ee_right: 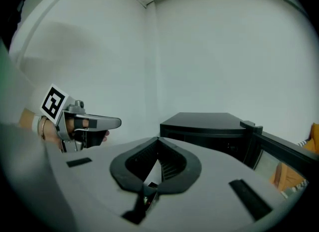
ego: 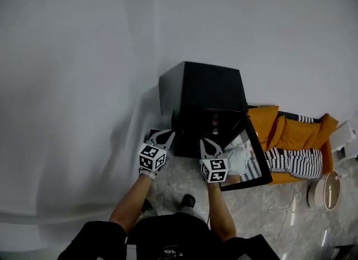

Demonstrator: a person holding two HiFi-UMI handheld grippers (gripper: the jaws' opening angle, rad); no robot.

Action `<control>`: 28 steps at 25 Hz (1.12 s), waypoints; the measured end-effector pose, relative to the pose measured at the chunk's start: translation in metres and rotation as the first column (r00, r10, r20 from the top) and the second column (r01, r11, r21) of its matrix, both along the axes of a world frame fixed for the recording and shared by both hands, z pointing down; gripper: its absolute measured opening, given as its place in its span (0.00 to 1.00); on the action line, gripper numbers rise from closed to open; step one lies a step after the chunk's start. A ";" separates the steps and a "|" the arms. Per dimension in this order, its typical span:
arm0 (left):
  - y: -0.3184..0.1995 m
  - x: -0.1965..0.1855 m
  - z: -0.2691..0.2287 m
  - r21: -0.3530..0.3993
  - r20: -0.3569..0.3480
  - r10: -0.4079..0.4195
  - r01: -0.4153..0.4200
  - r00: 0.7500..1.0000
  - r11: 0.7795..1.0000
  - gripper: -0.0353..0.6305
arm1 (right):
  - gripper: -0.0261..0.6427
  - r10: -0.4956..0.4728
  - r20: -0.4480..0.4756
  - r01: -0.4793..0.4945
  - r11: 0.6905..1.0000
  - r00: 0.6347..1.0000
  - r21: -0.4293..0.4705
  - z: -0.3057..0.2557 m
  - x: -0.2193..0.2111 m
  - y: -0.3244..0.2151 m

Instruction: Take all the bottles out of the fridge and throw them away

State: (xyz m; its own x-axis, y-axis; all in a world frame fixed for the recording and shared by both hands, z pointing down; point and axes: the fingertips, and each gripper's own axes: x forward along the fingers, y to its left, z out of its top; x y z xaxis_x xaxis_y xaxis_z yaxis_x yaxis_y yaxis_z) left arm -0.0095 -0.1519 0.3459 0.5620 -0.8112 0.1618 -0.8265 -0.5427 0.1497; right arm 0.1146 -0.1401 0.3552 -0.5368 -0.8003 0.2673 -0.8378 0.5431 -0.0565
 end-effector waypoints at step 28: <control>-0.037 0.121 -0.028 0.042 0.034 0.298 -0.300 0.954 0.953 0.06 | 0.05 0.209 -0.014 -0.209 0.978 0.978 0.009 -0.013 0.102 -0.001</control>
